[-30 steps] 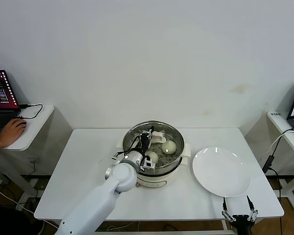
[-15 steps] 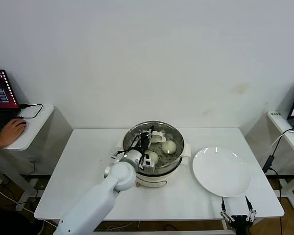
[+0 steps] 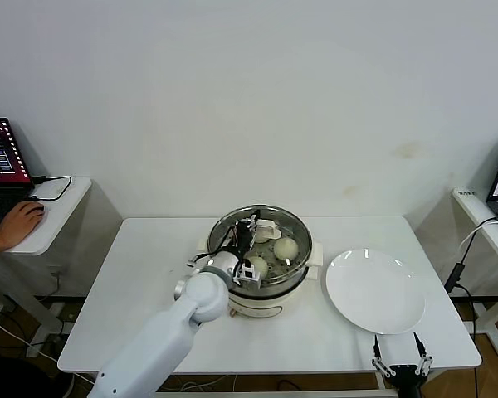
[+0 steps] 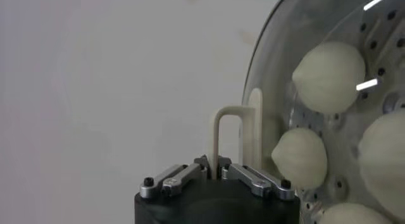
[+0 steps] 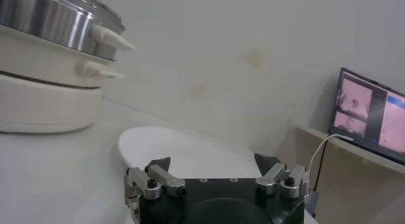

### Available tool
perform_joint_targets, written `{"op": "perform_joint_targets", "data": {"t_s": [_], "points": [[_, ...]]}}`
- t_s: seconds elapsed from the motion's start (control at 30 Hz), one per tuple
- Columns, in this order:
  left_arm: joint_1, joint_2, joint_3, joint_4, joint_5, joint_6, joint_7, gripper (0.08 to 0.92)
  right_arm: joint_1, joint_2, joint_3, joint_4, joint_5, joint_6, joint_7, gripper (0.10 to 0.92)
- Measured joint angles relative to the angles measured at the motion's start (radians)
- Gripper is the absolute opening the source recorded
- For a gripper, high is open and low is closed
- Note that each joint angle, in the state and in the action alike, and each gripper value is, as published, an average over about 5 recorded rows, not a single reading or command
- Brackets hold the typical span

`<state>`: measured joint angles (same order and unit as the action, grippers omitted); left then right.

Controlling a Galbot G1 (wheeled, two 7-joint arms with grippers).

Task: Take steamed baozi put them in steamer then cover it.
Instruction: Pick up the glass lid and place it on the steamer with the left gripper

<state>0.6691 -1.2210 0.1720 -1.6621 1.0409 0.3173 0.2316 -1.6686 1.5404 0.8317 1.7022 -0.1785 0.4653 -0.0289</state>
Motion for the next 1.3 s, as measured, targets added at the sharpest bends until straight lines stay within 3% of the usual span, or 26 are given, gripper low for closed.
{"op": "perform_joint_targets", "data": {"t_s": [0.73, 1.3], "points": [[0.027, -0.027, -0.017, 0.028, 0.04, -0.028, -0.034, 0.162, 0.001, -0.002, -0.002, -0.007, -0.002, 0.004, -0.001, 0.823], [0.093, 0.021, -0.062, -0.065, 0.013, -0.032, -0.065, 0.63, 0.0, -0.001, -0.007, -0.008, -0.01, 0.004, -0.001, 0.823]]}}
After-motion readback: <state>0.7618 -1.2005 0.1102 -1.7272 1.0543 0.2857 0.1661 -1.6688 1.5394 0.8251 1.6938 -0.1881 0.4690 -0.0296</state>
